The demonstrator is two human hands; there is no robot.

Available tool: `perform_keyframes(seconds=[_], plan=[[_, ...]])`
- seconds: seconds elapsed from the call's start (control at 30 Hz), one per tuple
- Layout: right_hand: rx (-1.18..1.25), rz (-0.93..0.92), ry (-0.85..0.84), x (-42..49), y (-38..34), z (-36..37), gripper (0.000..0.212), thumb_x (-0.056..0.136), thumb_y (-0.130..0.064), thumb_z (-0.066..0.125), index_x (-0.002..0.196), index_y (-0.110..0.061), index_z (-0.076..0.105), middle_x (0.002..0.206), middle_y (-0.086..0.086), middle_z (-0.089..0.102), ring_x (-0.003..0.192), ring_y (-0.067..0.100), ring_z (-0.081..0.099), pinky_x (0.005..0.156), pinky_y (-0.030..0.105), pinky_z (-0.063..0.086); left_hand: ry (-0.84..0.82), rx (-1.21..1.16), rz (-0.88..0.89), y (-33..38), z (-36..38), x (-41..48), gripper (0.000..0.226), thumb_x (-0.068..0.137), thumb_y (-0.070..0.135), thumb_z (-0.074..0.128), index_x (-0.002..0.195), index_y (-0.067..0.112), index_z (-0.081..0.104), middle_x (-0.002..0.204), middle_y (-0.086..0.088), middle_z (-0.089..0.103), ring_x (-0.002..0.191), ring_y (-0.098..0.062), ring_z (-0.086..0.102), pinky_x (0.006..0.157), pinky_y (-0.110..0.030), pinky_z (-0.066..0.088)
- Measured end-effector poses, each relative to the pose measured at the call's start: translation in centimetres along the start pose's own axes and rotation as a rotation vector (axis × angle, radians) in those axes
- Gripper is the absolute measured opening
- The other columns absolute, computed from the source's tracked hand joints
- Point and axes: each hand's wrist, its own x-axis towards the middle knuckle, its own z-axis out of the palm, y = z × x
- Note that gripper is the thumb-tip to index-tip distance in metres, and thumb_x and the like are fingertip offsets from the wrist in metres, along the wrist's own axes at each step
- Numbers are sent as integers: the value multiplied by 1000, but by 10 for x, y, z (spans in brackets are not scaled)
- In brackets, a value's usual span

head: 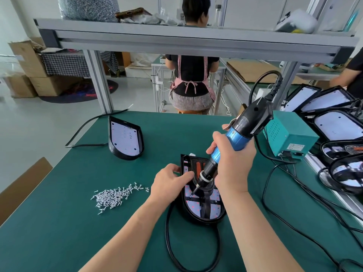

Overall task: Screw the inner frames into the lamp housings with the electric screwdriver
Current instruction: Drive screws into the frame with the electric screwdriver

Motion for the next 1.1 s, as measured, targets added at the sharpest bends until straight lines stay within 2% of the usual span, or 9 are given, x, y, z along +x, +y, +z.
perform_keyframes(seconds=[0.33,0.47,0.53,0.6,0.67,0.8,0.97,1.1], plan=[[-8,-10,-28,-3,1,1,21,75,-6,65,92,-15,57,54,0,54,43,15,54,50,18,46,0,11,1,3,-1,-2,63,60,64,61,108,23,62,94,3,73,91,-19,70,91,-45,55],[-10,-10,-39,-5,5,3,21,75,-6,66,92,-15,57,57,1,54,44,15,54,50,20,46,-3,26,14,2,-1,-3,65,62,63,61,111,21,61,91,1,73,89,-19,69,89,-43,56],[-21,-13,-52,-5,6,4,20,76,-7,66,92,-16,58,58,4,54,44,16,54,49,21,45,-25,43,24,3,-1,-4,72,58,68,59,111,19,59,91,-1,72,88,-19,68,81,-38,55],[-29,-22,-77,-6,7,6,20,76,-8,66,91,-17,58,58,4,54,44,17,54,49,21,45,-53,66,39,5,-1,-3,79,54,70,60,111,15,58,92,-1,69,84,-19,65,67,-32,48],[-41,-36,-92,-7,7,8,20,76,-8,67,92,-17,58,61,5,55,43,16,55,49,21,45,-71,60,32,8,-1,-3,80,49,69,62,106,13,57,89,-1,66,80,-19,64,61,-32,46],[-50,-58,-101,-12,4,6,20,78,-8,67,93,-16,58,64,9,56,44,13,55,50,19,45,-57,19,-8,10,4,-2,79,37,70,59,96,17,53,93,-3,68,89,-24,68,75,-42,55],[-52,-86,-109,-15,1,4,19,78,-5,64,91,-16,56,63,11,56,44,15,55,50,18,45,-53,13,-12,6,6,3,75,40,69,58,94,18,51,91,-1,66,86,-22,64,70,-37,50],[-32,-52,-117,-12,5,6,18,75,-3,63,83,-15,52,57,-5,53,42,15,53,46,21,44,-64,-10,-11,4,7,5,72,43,67,61,94,17,51,91,-1,64,79,-19,58,67,-35,45]])
